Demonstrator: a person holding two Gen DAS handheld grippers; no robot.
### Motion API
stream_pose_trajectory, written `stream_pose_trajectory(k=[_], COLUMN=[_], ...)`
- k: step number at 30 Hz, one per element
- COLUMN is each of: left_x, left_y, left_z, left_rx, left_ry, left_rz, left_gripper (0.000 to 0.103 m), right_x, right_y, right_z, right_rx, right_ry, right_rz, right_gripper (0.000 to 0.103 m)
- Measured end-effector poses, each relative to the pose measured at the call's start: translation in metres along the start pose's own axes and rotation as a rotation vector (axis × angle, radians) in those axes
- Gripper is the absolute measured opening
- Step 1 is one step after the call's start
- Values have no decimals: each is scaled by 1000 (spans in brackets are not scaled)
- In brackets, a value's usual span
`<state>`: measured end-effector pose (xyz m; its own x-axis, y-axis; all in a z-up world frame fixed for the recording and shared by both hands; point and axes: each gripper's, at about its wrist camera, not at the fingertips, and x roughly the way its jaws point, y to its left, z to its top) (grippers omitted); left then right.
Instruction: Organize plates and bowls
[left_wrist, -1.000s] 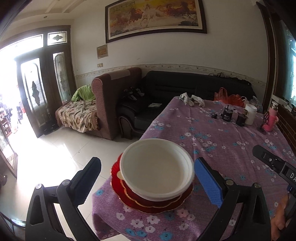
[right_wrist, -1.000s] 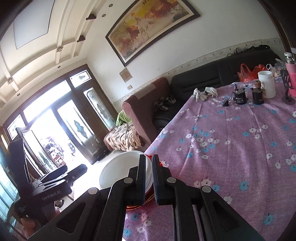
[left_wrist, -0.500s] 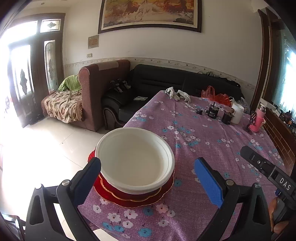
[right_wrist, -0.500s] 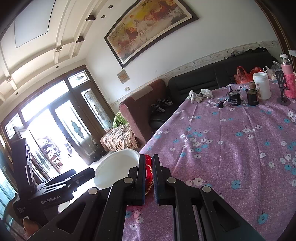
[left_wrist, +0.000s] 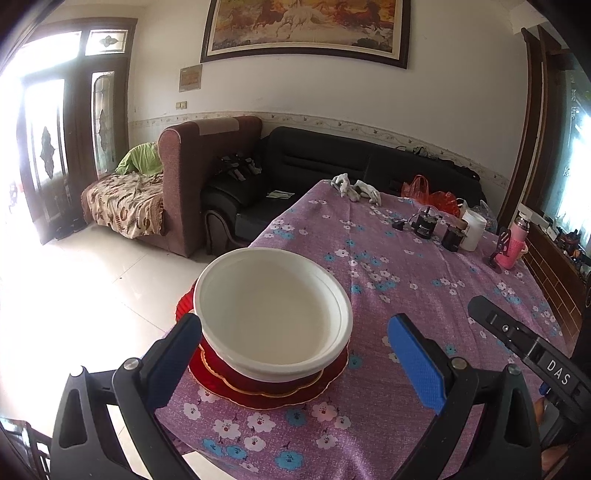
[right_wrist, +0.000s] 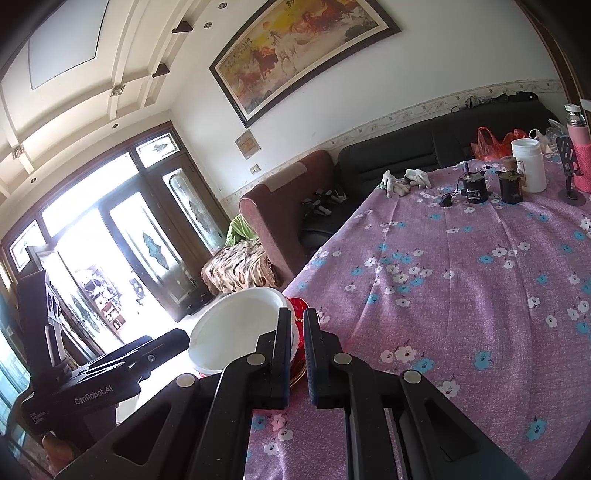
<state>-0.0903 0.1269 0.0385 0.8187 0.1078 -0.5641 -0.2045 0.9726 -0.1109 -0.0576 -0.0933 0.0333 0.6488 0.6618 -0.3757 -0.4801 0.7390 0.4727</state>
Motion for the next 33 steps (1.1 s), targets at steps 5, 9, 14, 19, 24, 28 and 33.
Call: stream_pose_trajectory(k=[5,9,14,19,24,28,33], left_x=[-3,-3,-2,-3,-12,-16,-12], left_y=[-4,-4,-6,-9,-13,-13,-12], left_z=[-1,0,0,0,0,2,2], left_rx=[25,19,17,29,51,55,54], left_ry=[-13,-7,-8,-21,-79,-108,-103], left_rz=[4,-4,21,16,37,41,60], left_gripper=[101,101,101,101,101,101,101], right_x=[1,1,1,3,6,7,8], right_y=[2,3,3,5,5,4,2], right_z=[-1,-2,-1,-2,-4,-4,-3], right_rx=[-5,-7,-7,-9,-11,-6,0], right_ry=[1,2,2,5,14,18,16], right_rz=[-1,-2,-2,0,1,-1,-5], right_gripper=[10,10,10,10,10,10,10])
